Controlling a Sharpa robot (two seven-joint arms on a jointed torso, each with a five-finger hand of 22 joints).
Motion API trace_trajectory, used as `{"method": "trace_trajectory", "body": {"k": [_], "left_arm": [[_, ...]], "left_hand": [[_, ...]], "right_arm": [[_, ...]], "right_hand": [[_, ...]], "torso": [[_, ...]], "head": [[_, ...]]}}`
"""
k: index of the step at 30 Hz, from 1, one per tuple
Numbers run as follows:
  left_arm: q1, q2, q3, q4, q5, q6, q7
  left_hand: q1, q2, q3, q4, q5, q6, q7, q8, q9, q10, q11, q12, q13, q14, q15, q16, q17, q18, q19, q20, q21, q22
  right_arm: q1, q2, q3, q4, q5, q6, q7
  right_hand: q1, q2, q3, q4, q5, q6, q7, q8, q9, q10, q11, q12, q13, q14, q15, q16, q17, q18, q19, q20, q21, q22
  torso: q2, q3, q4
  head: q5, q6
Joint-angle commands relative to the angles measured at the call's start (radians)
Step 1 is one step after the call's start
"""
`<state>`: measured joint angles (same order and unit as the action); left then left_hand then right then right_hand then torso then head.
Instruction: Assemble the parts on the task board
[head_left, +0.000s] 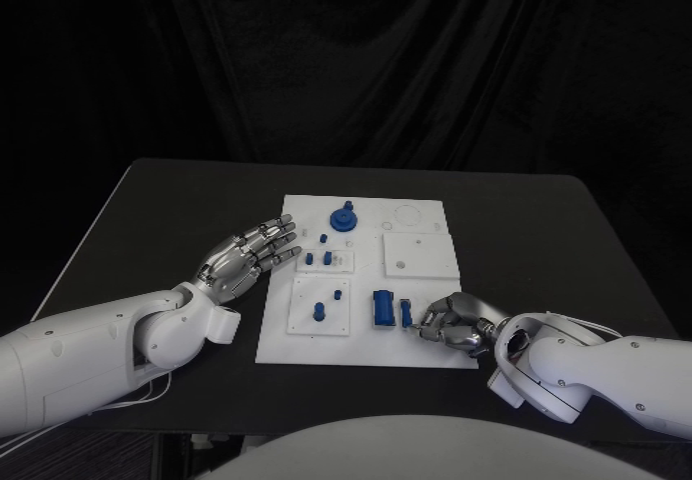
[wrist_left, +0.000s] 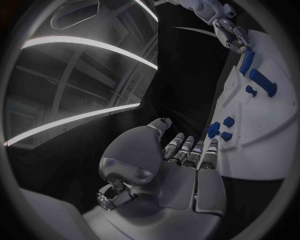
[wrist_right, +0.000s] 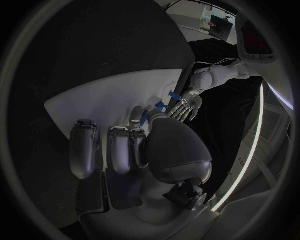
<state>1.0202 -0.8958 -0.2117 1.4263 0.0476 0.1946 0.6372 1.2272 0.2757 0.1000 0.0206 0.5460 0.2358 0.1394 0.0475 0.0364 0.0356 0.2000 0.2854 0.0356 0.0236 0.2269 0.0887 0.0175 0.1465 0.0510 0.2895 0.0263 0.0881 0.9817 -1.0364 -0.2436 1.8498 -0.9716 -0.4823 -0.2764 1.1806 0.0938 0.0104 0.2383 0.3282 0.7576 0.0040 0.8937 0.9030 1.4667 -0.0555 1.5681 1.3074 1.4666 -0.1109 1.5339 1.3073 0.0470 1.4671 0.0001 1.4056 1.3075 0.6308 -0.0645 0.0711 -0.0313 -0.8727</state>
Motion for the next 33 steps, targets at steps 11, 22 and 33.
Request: {"method": "trace_trajectory", "body": {"k": [11,22,33], "left_arm": [[-0.001,0.003,0.001,0.001,-0.001,0.016,0.009],[-0.002,0.004,0.001,0.0,-0.001,0.016,0.009],[-0.002,0.004,0.001,0.001,-0.001,0.016,0.01]], "left_hand": [[-0.012,0.0,0.005,0.001,0.003,0.008,0.01,0.004,0.001,0.0,-0.002,0.006,0.001,-0.003,0.0,0.005,0.002,-0.013,0.006,0.002,0.005,-0.001],[-0.013,0.0,0.007,0.001,0.003,0.009,0.011,0.004,0.001,0.0,-0.001,0.007,0.001,-0.003,0.0,0.005,0.001,-0.013,0.006,0.002,0.005,-0.002],[-0.013,0.0,0.007,0.001,0.003,0.009,0.011,0.004,0.001,0.0,-0.001,0.007,0.001,-0.003,0.0,0.005,0.001,-0.013,0.006,0.002,0.005,-0.002]], "right_arm": [[-0.002,0.011,0.001,-0.013,0.042,0.006,-0.016],[-0.002,0.013,0.001,-0.015,0.06,0.029,-0.009],[-0.002,0.011,0.001,-0.01,0.032,0.029,0.011]], "right_hand": [[0.026,0.011,0.02,-0.004,0.022,-0.01,-0.003,0.003,0.004,0.104,-0.007,0.003,0.263,0.088,-0.008,0.004,0.177,-0.004,0.04,-0.007,-0.001,0.206],[0.133,-0.057,0.112,-0.101,0.158,-0.026,-0.002,-0.026,-0.003,0.104,-0.008,0.003,0.263,0.087,-0.011,0.002,0.173,-0.003,0.039,-0.01,-0.002,0.206],[0.1,-0.142,0.187,-0.156,0.082,-0.041,0.022,-0.043,-0.005,0.104,0.013,0.003,0.263,0.088,0.008,0.004,0.178,-0.005,0.039,0.005,0.001,0.206]], "torso": [[0.0,0.0005,0.0012],[0.0,-0.0002,-0.0013],[0.0,0.0005,-0.0007]], "head": [[0.0,0.0],[0.003,0.0],[0.001,0.0]]}}
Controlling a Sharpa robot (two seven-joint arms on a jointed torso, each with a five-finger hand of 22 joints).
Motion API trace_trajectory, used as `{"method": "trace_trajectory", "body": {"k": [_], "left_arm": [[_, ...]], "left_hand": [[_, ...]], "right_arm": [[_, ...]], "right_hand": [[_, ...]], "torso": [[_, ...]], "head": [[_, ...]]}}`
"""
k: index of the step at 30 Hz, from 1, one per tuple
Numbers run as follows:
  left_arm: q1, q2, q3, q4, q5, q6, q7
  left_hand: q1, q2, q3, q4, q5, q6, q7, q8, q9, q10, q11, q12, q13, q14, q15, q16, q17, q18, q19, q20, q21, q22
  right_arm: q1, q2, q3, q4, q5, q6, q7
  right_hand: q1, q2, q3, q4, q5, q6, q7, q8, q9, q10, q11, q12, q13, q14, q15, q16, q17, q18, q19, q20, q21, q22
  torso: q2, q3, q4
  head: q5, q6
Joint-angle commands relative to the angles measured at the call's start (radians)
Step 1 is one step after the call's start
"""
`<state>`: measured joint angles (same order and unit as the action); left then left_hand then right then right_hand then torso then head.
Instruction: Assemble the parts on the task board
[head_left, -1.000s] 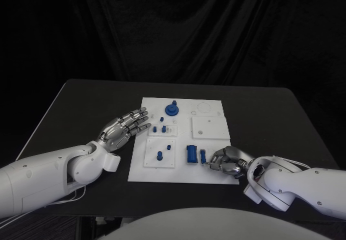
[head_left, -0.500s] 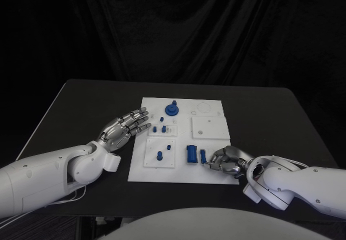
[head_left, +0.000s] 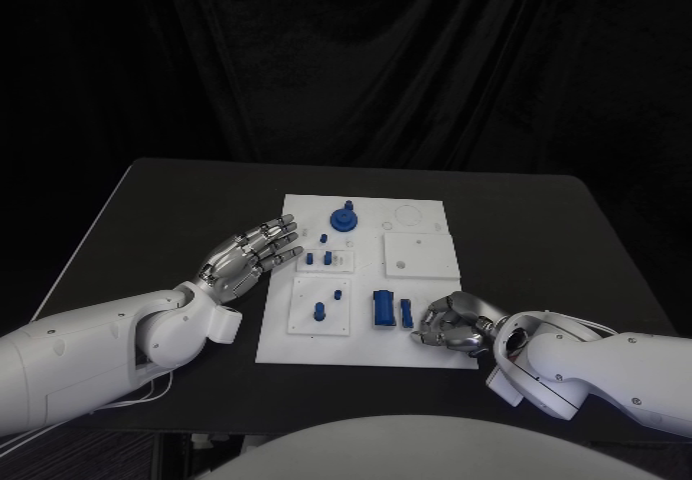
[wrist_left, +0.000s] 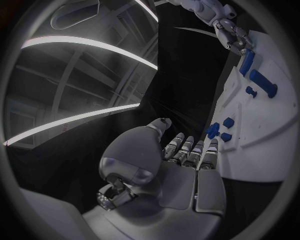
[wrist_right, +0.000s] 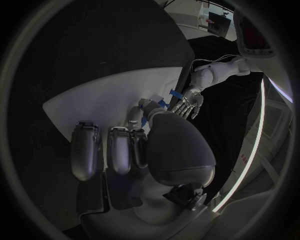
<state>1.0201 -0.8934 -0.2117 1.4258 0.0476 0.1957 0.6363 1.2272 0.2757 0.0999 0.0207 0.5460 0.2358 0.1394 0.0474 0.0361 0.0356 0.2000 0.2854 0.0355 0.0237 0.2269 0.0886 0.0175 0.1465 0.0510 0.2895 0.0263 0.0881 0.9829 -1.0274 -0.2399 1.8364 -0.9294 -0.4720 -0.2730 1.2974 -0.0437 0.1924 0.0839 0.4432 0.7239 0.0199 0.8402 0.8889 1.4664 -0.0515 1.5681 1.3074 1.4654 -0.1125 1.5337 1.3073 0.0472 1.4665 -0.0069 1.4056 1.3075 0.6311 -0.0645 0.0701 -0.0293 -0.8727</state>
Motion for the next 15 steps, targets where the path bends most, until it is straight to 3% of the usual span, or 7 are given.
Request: {"method": "trace_trajectory", "body": {"k": [1,5,8,12,15], "left_arm": [[-0.002,0.002,0.001,0.001,-0.001,0.015,0.011],[-0.002,0.002,0.001,0.001,-0.001,0.015,0.011],[-0.002,0.001,0.001,0.001,-0.001,0.016,0.011],[-0.002,0.0,0.001,0.001,-0.001,0.015,0.011],[-0.002,0.0,0.001,0.0,-0.001,0.015,0.011]], "left_hand": [[-0.013,0.0,0.007,0.0,0.003,0.009,0.011,0.004,0.001,0.0,-0.001,0.007,0.002,-0.003,0.0,0.005,0.001,-0.013,0.006,0.002,0.005,-0.002],[-0.013,0.0,0.007,0.0,0.003,0.009,0.011,0.004,0.001,0.0,-0.001,0.007,0.002,-0.003,0.0,0.005,0.001,-0.013,0.006,0.002,0.005,-0.002],[-0.013,0.0,0.007,0.0,0.003,0.009,0.011,0.004,0.001,0.0,-0.001,0.007,0.002,-0.003,0.0,0.005,0.001,-0.013,0.006,0.002,0.005,-0.002],[-0.013,0.0,0.007,0.0,0.003,0.009,0.011,0.004,0.001,0.0,-0.001,0.007,0.002,-0.003,0.0,0.005,0.001,-0.013,0.006,0.002,0.005,-0.002],[-0.014,0.0,0.009,0.0,0.003,0.01,0.013,0.004,0.001,0.0,-0.001,0.007,0.002,-0.003,-0.001,0.005,0.001,-0.013,0.006,0.002,0.005,-0.002]], "right_arm": [[-0.003,0.002,-0.003,0.004,-0.012,0.017,0.011],[-0.004,0.0,-0.003,0.005,-0.015,0.009,0.024],[-0.004,-0.004,-0.003,0.007,-0.015,0.005,0.035],[-0.004,-0.009,-0.003,0.009,-0.013,-0.007,0.048],[-0.004,-0.012,-0.003,0.01,-0.013,-0.019,0.053]], "right_hand": [[-0.026,-0.006,0.004,-0.002,-0.051,-0.012,0.008,0.015,0.013,0.104,0.011,0.003,0.263,0.089,0.011,0.005,0.178,-0.005,0.039,0.014,0.001,0.207],[-0.059,-0.008,-0.009,0.0,-0.124,-0.022,0.011,0.034,0.026,0.104,0.015,0.003,0.263,0.089,0.015,0.005,0.18,-0.005,0.04,0.019,0.002,0.207],[-0.09,-0.001,-0.025,0.017,-0.155,-0.02,0.01,0.044,0.031,0.104,0.015,0.003,0.263,0.089,0.015,0.006,0.181,-0.005,0.041,0.02,0.004,0.208],[-0.132,0.007,-0.048,0.047,-0.168,-0.016,0.008,0.052,0.034,0.104,0.013,0.003,0.263,0.09,0.014,0.007,0.184,-0.005,0.041,0.02,0.006,0.208],[-0.178,0.011,-0.079,0.08,-0.126,-0.011,0.006,0.056,0.034,0.104,0.011,0.003,0.263,0.092,0.013,0.01,0.191,-0.007,0.043,0.018,0.011,0.21]], "torso": [[0.0,0.0005,0.0003],[-0.001,-0.0003,-0.0004],[-0.001,-0.0003,-0.0003],[0.0,0.0002,-0.0014],[0.0,-0.0003,0.0004]], "head": [[-0.001,0.0],[0.001,0.0],[0.002,0.0],[0.003,0.0],[0.001,0.0]]}}
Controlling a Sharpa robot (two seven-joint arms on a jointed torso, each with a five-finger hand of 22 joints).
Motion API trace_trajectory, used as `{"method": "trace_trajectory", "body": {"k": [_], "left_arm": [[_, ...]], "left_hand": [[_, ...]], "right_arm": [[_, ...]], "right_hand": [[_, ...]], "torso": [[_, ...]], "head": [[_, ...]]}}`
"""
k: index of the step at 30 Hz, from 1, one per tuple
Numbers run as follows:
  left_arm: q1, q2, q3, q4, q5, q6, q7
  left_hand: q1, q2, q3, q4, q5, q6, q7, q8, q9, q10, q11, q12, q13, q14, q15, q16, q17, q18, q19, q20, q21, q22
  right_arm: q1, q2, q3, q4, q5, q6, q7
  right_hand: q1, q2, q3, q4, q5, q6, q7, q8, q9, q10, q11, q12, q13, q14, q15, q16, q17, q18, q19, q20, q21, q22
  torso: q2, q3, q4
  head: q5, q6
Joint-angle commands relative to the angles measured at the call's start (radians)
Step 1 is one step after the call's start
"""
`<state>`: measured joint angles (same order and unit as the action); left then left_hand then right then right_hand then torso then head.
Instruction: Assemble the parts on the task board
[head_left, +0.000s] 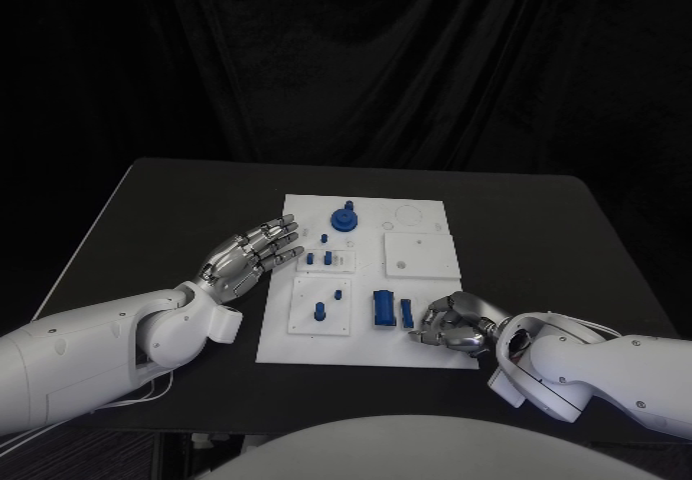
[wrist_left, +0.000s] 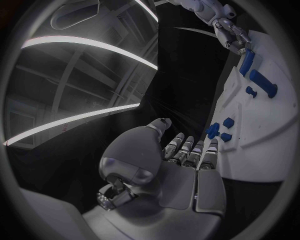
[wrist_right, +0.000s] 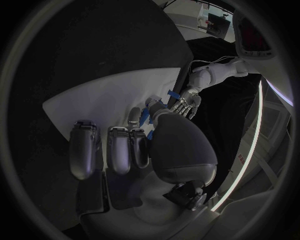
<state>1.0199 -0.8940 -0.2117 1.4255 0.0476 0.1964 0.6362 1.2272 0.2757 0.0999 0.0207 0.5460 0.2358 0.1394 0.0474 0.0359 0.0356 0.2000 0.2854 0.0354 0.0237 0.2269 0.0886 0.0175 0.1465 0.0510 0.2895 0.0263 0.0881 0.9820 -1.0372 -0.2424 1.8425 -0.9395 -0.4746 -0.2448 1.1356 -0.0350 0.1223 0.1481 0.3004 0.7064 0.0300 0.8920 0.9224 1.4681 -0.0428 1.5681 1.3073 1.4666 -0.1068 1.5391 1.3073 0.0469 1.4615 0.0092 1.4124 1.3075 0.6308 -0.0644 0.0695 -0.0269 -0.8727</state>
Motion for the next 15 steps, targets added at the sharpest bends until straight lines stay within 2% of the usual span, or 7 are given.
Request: {"method": "trace_trajectory", "body": {"k": [1,3,10,15], "left_arm": [[-0.002,0.0,0.001,0.001,-0.001,0.015,0.011],[-0.002,0.001,0.001,0.001,-0.001,0.016,0.011],[-0.002,0.001,0.001,0.0,-0.001,0.016,0.01],[-0.003,0.002,0.001,-0.001,-0.001,0.017,0.009]], "left_hand": [[-0.014,0.0,0.009,0.0,0.003,0.01,0.013,0.004,0.001,0.0,-0.001,0.007,0.002,-0.003,-0.001,0.005,0.001,-0.013,0.006,0.002,0.005,-0.002],[-0.014,0.0,0.009,0.0,0.003,0.01,0.013,0.004,0.001,0.0,-0.001,0.007,0.002,-0.003,-0.001,0.005,0.001,-0.013,0.006,0.002,0.005,-0.002],[-0.014,0.0,0.009,0.0,0.003,0.01,0.013,0.004,0.001,0.0,-0.001,0.007,0.002,-0.004,-0.001,0.005,0.001,-0.013,0.006,0.002,0.005,-0.002],[-0.014,0.0,0.01,0.0,0.003,0.01,0.013,0.004,0.001,0.0,-0.001,0.007,0.002,-0.004,-0.001,0.005,0.001,-0.013,0.006,0.002,0.005,-0.002]], "right_arm": [[-0.003,-0.003,-0.001,0.004,-0.002,-0.022,0.027],[-0.003,-0.004,-0.001,0.003,-0.002,-0.031,0.03],[-0.003,-0.003,0.0,0.0,0.001,-0.042,0.033],[-0.003,-0.001,0.0,-0.004,0.004,-0.048,0.029]], "right_hand": [[-0.023,0.004,-0.013,0.021,0.021,0.008,-0.005,0.005,0.0,0.103,0.002,0.003,0.263,0.091,0.007,0.006,0.194,-0.007,0.049,0.002,0.007,0.211],[-0.055,0.02,-0.032,0.05,0.026,0.014,-0.007,0.007,0.0,0.103,0.0,0.003,0.263,0.091,0.005,0.006,0.196,-0.007,0.05,0.001,0.008,0.211],[-0.079,0.042,-0.057,0.086,-0.004,0.018,-0.01,0.01,0.0,0.103,-0.003,0.003,0.263,0.091,0.003,0.006,0.195,-0.007,0.05,-0.002,0.008,0.211],[-0.087,0.057,-0.063,0.103,-0.007,0.017,-0.011,0.01,0.0,0.103,-0.003,0.003,0.263,0.091,0.002,0.006,0.195,-0.006,0.049,-0.002,0.006,0.21]], "torso": [[-0.001,-0.0001,0.0009],[0.0,0.0001,0.0005],[0.0,0.0003,0.001],[0.0,0.0001,0.0004]], "head": [[-0.001,0.0],[-0.001,0.0],[0.0,0.0],[0.0,0.0]]}}
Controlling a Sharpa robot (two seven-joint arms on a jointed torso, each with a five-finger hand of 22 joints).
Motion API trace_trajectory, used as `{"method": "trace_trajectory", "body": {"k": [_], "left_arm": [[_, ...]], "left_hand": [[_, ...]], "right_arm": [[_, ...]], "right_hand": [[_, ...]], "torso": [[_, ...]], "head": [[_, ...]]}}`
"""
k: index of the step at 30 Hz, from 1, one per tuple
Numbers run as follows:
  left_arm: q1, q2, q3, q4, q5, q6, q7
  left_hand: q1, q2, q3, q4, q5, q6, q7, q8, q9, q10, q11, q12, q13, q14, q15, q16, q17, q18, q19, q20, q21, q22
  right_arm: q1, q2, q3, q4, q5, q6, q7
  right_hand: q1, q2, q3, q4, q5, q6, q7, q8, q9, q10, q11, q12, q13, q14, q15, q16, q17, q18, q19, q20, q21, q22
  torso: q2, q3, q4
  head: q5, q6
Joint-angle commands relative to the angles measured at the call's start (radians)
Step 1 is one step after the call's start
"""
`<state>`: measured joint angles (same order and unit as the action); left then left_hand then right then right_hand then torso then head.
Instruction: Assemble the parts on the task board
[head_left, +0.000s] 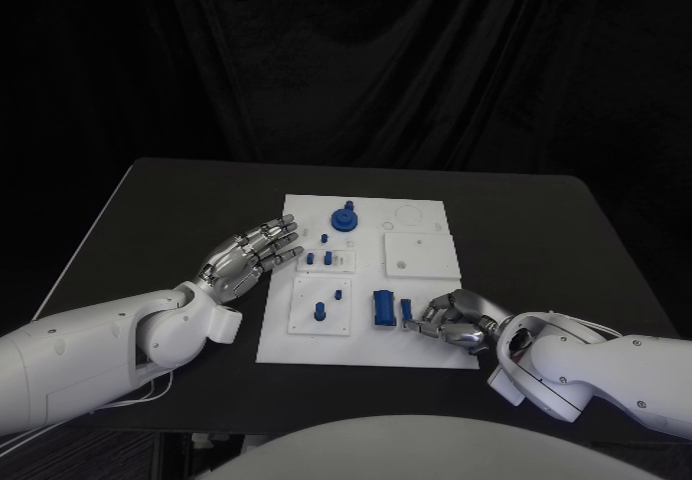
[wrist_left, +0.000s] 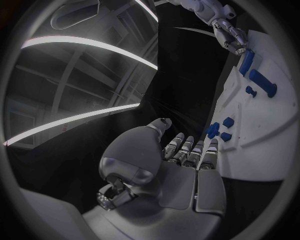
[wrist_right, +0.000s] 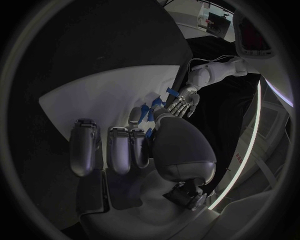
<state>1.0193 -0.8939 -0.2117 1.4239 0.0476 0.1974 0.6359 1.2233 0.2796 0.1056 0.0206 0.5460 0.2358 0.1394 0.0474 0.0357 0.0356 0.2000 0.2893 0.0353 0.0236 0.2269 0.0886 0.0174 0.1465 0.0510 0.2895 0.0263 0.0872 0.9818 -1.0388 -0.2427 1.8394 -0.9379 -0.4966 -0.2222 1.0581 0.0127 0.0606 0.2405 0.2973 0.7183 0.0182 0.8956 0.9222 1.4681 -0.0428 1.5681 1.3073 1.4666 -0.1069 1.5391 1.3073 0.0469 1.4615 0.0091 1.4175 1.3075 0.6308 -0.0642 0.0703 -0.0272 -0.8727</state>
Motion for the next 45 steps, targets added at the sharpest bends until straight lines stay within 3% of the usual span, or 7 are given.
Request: {"method": "trace_trajectory", "body": {"k": [1,13,16,21,32,45], "left_arm": [[-0.002,0.002,0.001,0.0,-0.001,0.016,0.009],[-0.003,0.005,0.001,-0.001,-0.001,0.018,0.007],[-0.003,0.005,0.001,-0.001,-0.001,0.018,0.007],[-0.004,0.005,0.001,-0.001,-0.001,0.019,0.007],[-0.004,0.005,0.001,-0.001,-0.001,0.02,0.009],[-0.005,0.003,0.001,0.002,-0.001,0.018,0.018]], "left_hand": [[-0.01,-0.004,0.004,0.0,0.003,0.01,0.013,0.004,0.001,0.0,0.0,0.003,0.002,-0.004,-0.001,0.005,0.001,-0.013,0.006,0.002,0.005,-0.001],[-0.01,-0.004,0.004,0.0,0.003,0.01,0.013,0.004,0.001,0.0,0.0,0.003,0.002,-0.004,-0.001,0.005,0.001,-0.013,0.006,0.002,0.005,-0.001],[-0.01,-0.004,0.004,0.0,0.003,0.01,0.013,0.004,0.001,0.0,0.0,0.003,0.002,-0.004,-0.001,0.005,0.001,-0.013,0.006,0.002,0.005,-0.001],[-0.012,-0.004,0.007,0.0,0.003,0.01,0.012,0.005,0.001,0.001,0.005,0.005,0.002,-0.004,-0.002,0.006,0.001,-0.012,0.005,0.002,0.005,-0.002],[-0.012,-0.004,0.007,0.0,0.003,0.009,0.011,0.004,0.001,0.001,0.006,0.006,0.002,-0.004,-0.002,0.005,0.001,-0.012,0.005,0.002,0.004,-0.003],[-0.013,-0.004,0.008,0.0,0.003,0.011,0.011,0.005,0.001,0.001,0.007,0.006,0.002,-0.004,-0.002,0.005,0.001,-0.012,0.005,0.002,0.004,-0.003]], "right_arm": [[-0.002,0.001,0.0,-0.002,0.002,-0.026,0.005],[-0.002,0.007,0.0,-0.014,0.003,-0.006,-0.024],[-0.002,0.01,0.001,-0.017,0.003,-0.001,-0.031],[-0.002,0.017,0.001,-0.022,0.002,0.008,-0.046],[-0.002,0.029,0.001,-0.03,-0.005,0.012,-0.066],[-0.002,0.027,0.002,-0.026,-0.003,-0.016,-0.028]], "right_hand": [[-0.009,0.011,-0.002,0.012,-0.002,0.005,0.001,0.006,0.0,0.103,-0.003,0.003,0.263,0.091,0.002,0.006,0.195,-0.007,0.049,-0.002,0.002,0.21],[0.006,0.04,0.006,0.022,0.007,0.002,-0.001,0.006,0.0,0.103,-0.006,0.003,0.263,0.09,0.0,0.005,0.191,-0.006,0.047,-0.003,-0.002,0.209],[0.041,0.04,0.016,0.003,0.025,0.0,-0.004,0.006,0.001,0.103,-0.008,0.003,0.263,0.09,-0.002,0.005,0.192,-0.006,0.047,-0.005,-0.002,0.209],[0.075,0.027,0.02,-0.02,0.022,0.001,-0.006,0.007,0.001,0.103,-0.01,0.003,0.263,0.09,-0.004,0.005,0.191,-0.005,0.047,-0.007,-0.002,0.209],[0.117,0.016,0.018,-0.054,-0.029,0.007,-0.007,0.007,-0.001,0.103,-0.012,0.003,0.263,0.09,-0.005,0.004,0.188,-0.005,0.046,-0.009,-0.005,0.208],[0.147,0.027,0.009,-0.077,-0.119,0.012,-0.006,0.008,-0.004,0.103,-0.011,0.003,0.263,0.09,-0.005,0.004,0.189,-0.005,0.047,-0.009,-0.003,0.208]], "torso": [[0.001,-0.0002,-0.0004],[0.0,0.0004,0.0005],[0.0,0.0002,0.0],[0.0,-0.0003,0.0],[-0.001,-0.0001,0.001],[0.0,-0.0001,0.0012]], "head": [[0.001,0.0],[-0.001,0.0],[0.001,0.0],[0.0,0.0],[0.001,0.0],[0.002,0.0]]}}
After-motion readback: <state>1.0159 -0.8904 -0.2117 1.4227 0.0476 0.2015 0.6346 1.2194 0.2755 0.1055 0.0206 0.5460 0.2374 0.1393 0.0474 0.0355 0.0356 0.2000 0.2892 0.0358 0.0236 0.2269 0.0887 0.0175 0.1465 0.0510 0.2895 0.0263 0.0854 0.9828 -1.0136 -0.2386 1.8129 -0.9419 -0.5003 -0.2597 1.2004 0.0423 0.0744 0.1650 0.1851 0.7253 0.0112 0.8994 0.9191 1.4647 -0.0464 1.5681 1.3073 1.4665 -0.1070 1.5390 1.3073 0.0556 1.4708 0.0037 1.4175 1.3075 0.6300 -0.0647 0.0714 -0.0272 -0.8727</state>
